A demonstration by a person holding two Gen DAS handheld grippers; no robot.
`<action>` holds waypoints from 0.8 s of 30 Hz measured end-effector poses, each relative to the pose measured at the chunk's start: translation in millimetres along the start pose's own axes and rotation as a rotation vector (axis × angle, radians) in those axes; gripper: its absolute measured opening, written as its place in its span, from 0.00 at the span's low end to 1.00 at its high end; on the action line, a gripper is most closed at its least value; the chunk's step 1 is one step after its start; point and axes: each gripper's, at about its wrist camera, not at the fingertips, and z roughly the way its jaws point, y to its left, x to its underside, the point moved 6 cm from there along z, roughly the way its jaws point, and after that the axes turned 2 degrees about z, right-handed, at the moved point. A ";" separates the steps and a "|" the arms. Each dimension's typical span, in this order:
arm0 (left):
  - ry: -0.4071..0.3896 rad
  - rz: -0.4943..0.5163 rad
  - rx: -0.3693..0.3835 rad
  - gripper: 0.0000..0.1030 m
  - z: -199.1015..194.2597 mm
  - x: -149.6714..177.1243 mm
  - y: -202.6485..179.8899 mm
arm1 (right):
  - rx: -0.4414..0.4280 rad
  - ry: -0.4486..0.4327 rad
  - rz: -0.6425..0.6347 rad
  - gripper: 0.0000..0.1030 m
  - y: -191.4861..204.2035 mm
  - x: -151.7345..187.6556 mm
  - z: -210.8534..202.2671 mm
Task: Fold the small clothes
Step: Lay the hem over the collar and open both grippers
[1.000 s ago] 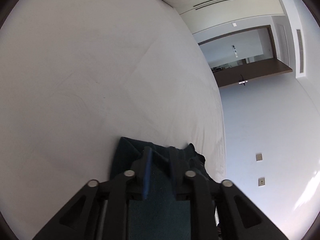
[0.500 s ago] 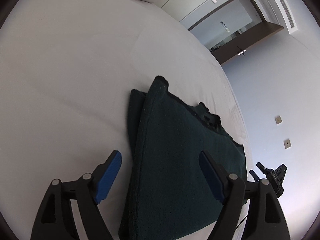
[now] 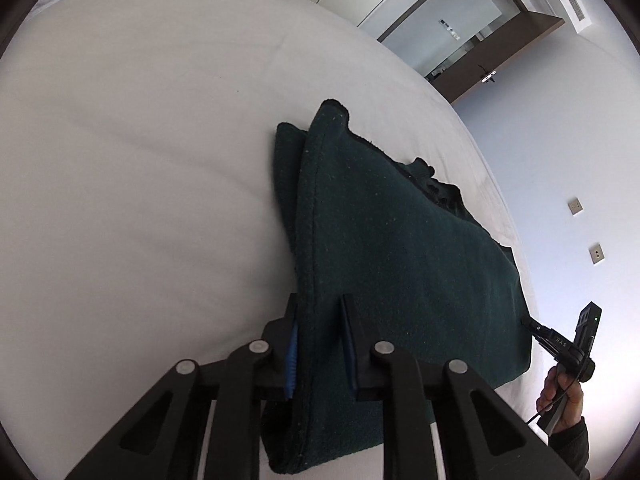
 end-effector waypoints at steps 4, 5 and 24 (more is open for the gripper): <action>-0.013 0.043 -0.028 0.15 -6.6 3.8 -2.1 | 0.053 -0.011 0.000 0.22 -2.5 4.4 -3.9; -0.017 0.045 -0.032 0.14 -7.7 4.4 -1.8 | 0.057 -0.010 0.005 0.22 -4.0 3.8 -4.3; -0.058 -0.009 -0.070 0.05 -23.2 37.8 19.3 | 0.083 0.018 -0.052 0.05 -9.9 31.1 -21.3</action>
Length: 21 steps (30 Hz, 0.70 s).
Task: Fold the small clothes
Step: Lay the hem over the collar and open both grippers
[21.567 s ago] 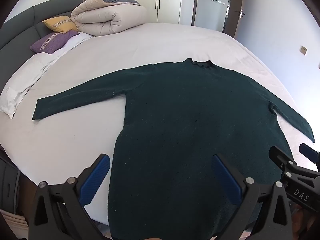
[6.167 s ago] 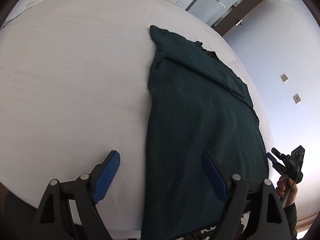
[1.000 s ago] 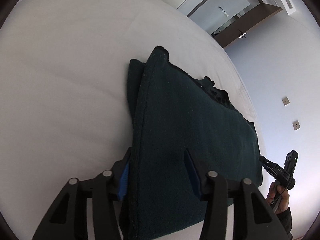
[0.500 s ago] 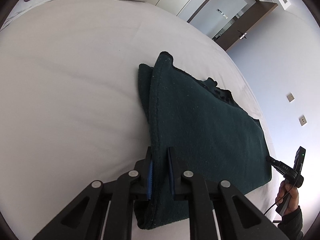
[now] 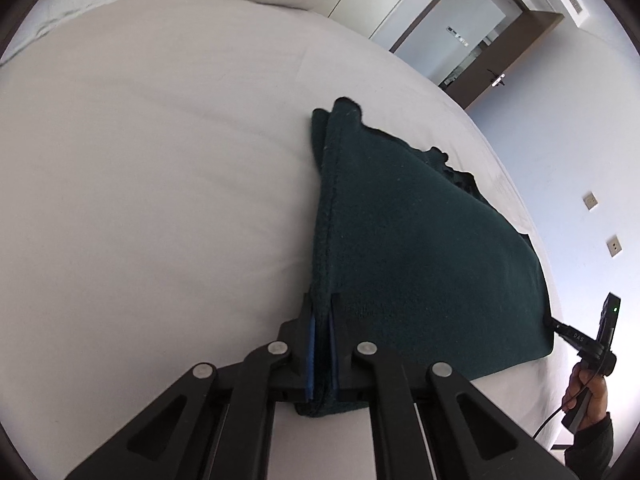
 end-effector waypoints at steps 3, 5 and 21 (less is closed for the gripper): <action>0.004 -0.028 0.029 0.05 1.6 -2.6 4.2 | -0.061 0.023 0.091 0.05 -13.8 2.5 8.3; 0.012 -0.015 0.033 0.06 2.6 -3.3 2.3 | -0.097 0.020 0.137 0.05 -17.6 2.8 1.7; 0.037 -0.005 0.048 0.11 11.6 -6.5 2.2 | -0.154 0.046 0.268 0.02 -42.0 29.6 -6.7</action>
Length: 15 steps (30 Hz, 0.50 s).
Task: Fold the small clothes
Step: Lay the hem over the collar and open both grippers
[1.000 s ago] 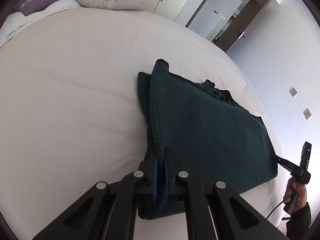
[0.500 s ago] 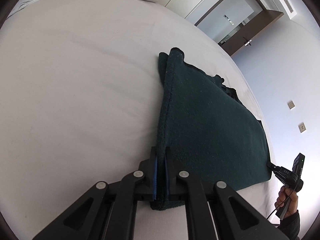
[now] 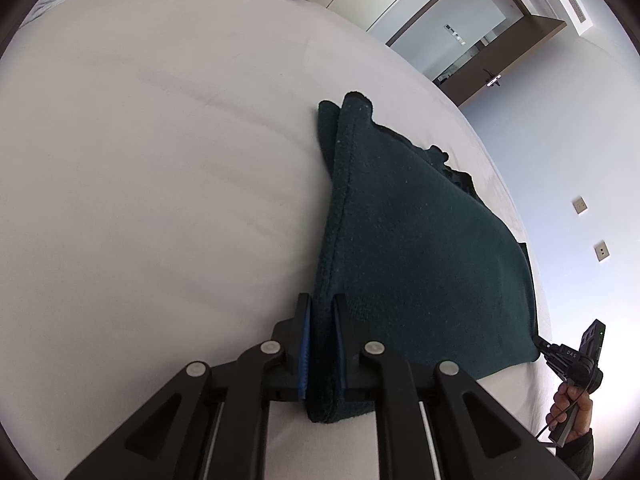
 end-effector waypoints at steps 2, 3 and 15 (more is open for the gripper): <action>-0.002 0.004 -0.002 0.11 0.3 0.4 0.0 | -0.009 -0.003 0.021 0.02 -3.1 -0.6 -1.2; -0.002 0.005 -0.001 0.11 1.2 0.5 0.3 | -0.005 -0.003 0.015 0.02 -2.1 -0.4 -0.4; 0.001 -0.026 0.033 0.15 0.3 0.2 4.7 | -0.119 -0.022 0.104 0.04 -5.0 2.8 -10.9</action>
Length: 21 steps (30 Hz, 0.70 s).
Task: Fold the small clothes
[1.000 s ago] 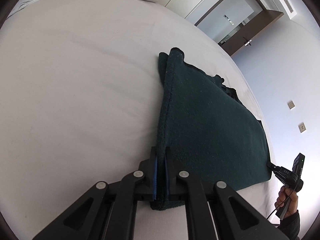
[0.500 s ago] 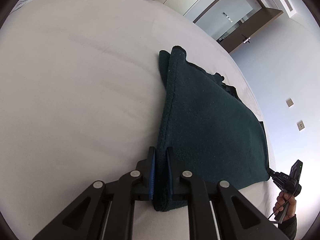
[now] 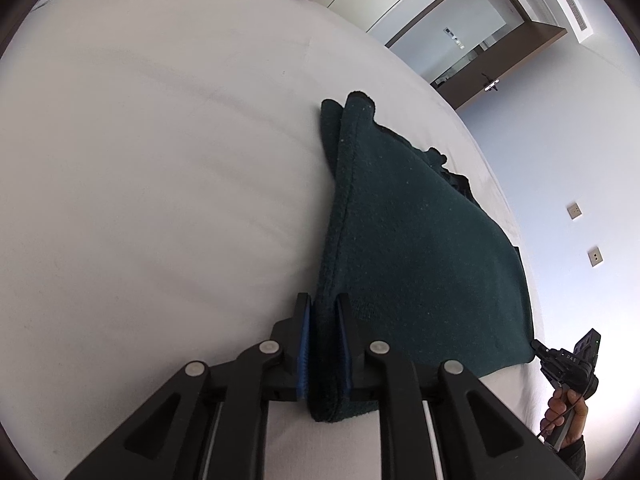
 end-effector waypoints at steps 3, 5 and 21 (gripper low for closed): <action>-0.002 0.003 -0.004 0.16 -0.7 0.6 1.0 | 0.000 -0.051 -0.027 0.05 4.7 0.0 -13.2; -0.005 -0.003 -0.003 0.18 -0.9 1.0 1.4 | 0.045 -0.062 -0.086 0.05 10.4 2.4 -14.4; -0.063 -0.044 -0.026 0.74 -26.2 -1.5 -5.5 | 0.302 0.007 -0.169 0.01 -11.0 23.9 -9.2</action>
